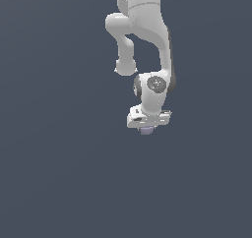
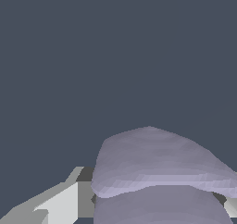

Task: Pick up the object and move it to a goal position.

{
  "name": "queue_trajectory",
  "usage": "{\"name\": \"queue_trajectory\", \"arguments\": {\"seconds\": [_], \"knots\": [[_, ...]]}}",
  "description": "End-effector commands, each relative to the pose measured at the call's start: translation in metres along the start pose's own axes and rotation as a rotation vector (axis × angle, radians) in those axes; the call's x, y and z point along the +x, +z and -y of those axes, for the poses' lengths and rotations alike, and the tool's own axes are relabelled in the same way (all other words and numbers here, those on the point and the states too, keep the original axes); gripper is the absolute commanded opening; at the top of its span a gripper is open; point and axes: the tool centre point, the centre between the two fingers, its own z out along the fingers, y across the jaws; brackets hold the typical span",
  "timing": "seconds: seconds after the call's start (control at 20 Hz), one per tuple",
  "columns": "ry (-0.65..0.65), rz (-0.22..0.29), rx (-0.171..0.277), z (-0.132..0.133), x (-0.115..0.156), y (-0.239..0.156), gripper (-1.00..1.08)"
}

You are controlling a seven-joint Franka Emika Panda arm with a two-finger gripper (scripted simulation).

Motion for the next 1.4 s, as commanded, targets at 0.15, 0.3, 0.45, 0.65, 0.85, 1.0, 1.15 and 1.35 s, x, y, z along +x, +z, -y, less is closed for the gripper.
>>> {"name": "queue_trajectory", "arguments": {"seconds": [0.15,0.3,0.45,0.65,0.85,1.0,1.15,1.35], "knots": [[0.0,0.0,0.0,0.0,0.0,0.0,-1.0],[0.0,0.0,0.0,0.002,0.003,-0.003,-1.0],[0.0,0.0,0.0,0.007,0.009,-0.008,-1.0],[0.0,0.0,0.0,0.017,0.022,-0.019,-1.0],[0.0,0.0,0.0,0.031,0.039,-0.034,-1.0],[0.0,0.0,0.0,0.042,0.054,-0.046,-1.0],[0.0,0.0,0.0,0.055,0.07,-0.06,-1.0],[0.0,0.0,0.0,0.07,0.09,-0.076,-1.0]]}}
